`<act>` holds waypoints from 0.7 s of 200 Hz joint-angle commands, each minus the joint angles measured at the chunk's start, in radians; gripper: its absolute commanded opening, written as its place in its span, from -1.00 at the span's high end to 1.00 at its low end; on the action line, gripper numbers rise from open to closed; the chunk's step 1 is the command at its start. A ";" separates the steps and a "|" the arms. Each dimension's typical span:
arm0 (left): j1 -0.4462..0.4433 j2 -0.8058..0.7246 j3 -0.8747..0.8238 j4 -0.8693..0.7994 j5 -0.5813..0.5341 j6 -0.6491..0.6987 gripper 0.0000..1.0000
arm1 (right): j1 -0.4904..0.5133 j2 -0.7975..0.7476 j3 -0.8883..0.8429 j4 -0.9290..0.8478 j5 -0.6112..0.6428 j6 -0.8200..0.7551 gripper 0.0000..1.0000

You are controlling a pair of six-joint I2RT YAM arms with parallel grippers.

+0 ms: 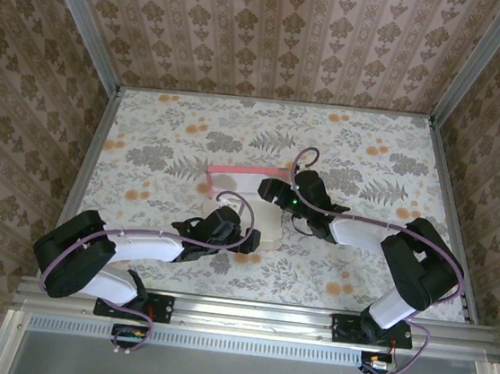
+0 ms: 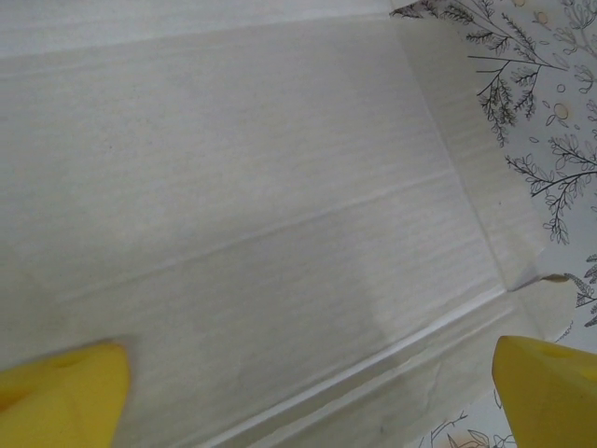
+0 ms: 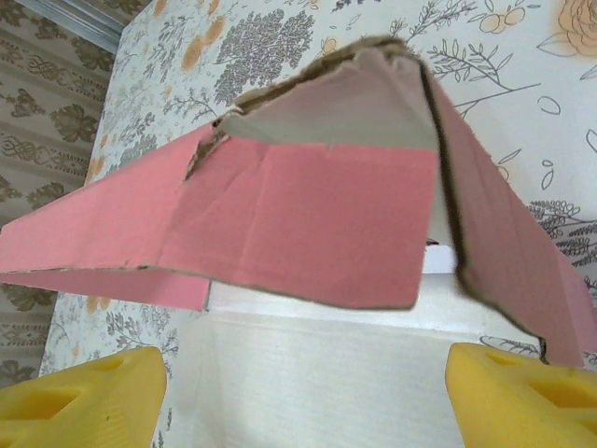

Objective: Fold the paper box

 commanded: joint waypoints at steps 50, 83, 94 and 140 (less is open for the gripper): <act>-0.012 0.014 0.006 -0.059 -0.014 -0.025 -1.00 | -0.038 0.068 0.052 -0.088 0.058 -0.091 -0.57; -0.014 0.016 0.007 -0.068 -0.011 -0.024 -1.00 | -0.051 0.110 0.075 -0.085 0.053 -0.110 -0.55; -0.015 0.016 0.008 -0.071 -0.011 -0.023 -0.99 | -0.052 0.124 0.087 -0.087 0.051 -0.116 -0.55; -0.018 0.022 0.006 -0.069 -0.016 -0.029 -1.00 | -0.055 0.141 0.091 -0.090 0.076 -0.108 -0.53</act>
